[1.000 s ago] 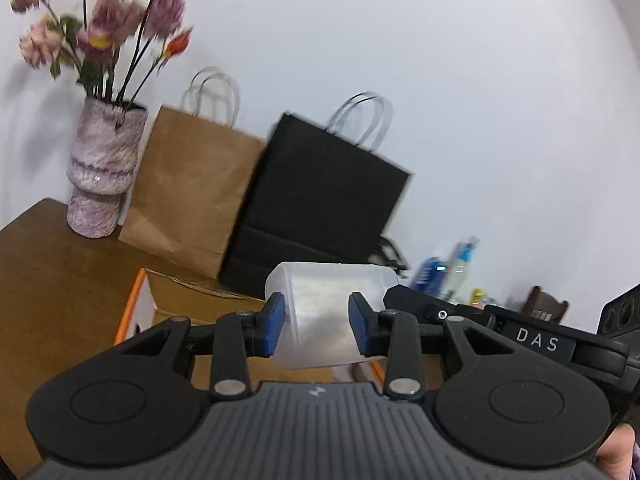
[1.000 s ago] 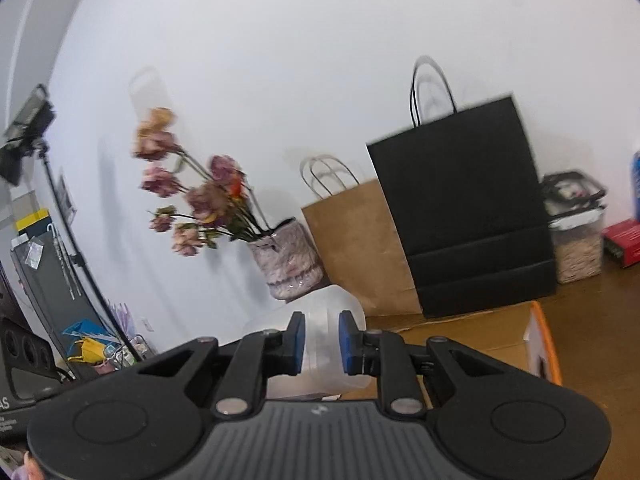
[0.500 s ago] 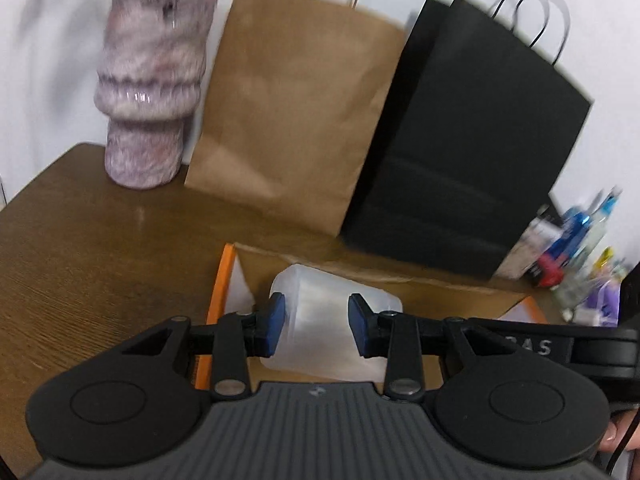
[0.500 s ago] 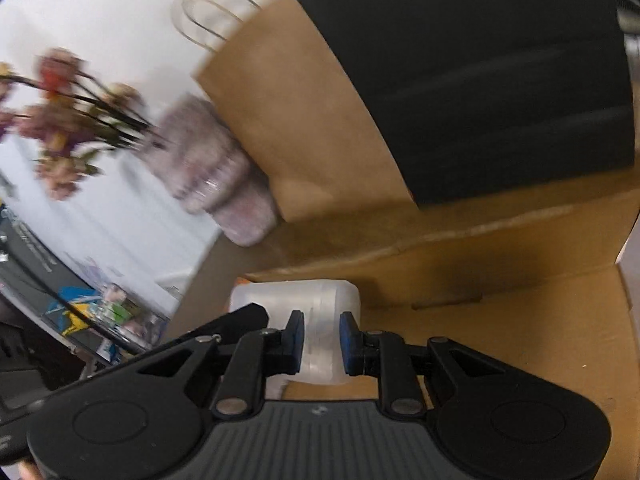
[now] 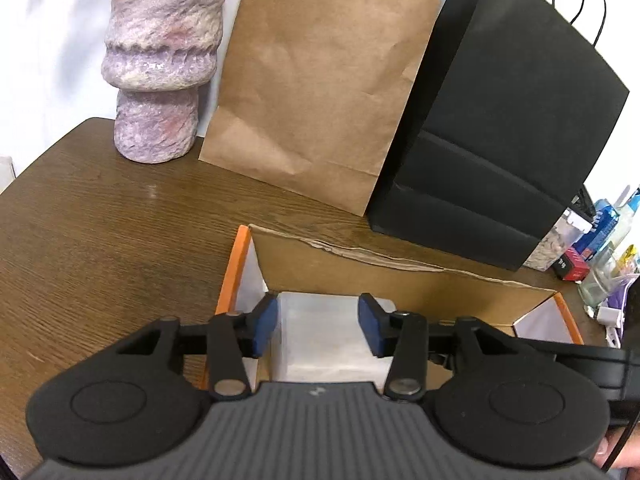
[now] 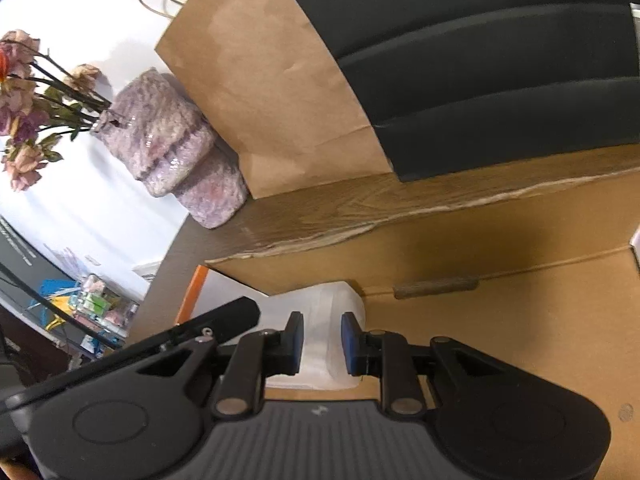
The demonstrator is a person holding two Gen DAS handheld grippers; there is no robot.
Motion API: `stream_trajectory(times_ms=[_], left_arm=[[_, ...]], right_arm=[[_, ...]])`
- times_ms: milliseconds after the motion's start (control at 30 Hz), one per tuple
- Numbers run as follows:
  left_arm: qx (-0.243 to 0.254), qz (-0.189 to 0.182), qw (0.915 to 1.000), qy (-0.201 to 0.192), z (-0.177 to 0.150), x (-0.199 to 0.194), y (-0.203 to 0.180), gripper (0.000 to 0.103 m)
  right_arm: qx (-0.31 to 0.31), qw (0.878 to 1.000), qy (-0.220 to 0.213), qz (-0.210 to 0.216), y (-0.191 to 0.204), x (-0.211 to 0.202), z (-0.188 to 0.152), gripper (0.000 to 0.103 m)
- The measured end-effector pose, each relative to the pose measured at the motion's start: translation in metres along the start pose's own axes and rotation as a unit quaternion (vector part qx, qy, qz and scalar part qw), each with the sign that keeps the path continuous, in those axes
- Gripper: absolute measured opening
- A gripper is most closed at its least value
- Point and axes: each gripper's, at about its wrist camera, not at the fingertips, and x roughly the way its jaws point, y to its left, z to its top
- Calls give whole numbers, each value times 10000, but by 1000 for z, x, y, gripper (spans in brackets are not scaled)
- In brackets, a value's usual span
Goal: Organize rigid objects
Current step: 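Open the left gripper to release the container inside the box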
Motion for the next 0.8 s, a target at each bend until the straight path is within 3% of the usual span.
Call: stream_trajectory(times_ms=[67,233,267,300,433,633,700,800], left_arm=[[-7,-78,9999,-93,2,-12,-1,62],[374,-74,9986,-378,8,-62,-17,65],[430,-68,9980,-448,9,-75,-19,71],[464,-24,9976,-516,9,-86,-22,77],[809,353,9919,-916,2,-142,-32,79],[1167,572,9830,-1296,-22,-224,-39,85],[1234,571,9807,-1408,-35,-248,-43,89],[1349,542,9778,-1508,-59,-279,-50,90]], right_arm=[[-57,9999,-95,-19,3,-15,1,22],[-278,9985,-448,-153,15,-74,5,29],[-324,9979,-523,-197,17,-88,4,30],[-363,9972,-615,-231,18,-102,3,33],[-366,9945,-933,-315,16,-166,-8,50],[-645,9851,-1397,-767,11,-256,-40,69],[-824,9800,-1531,-969,10,-282,-58,81],[-1114,9731,-1647,-1164,9,-314,-89,81]])
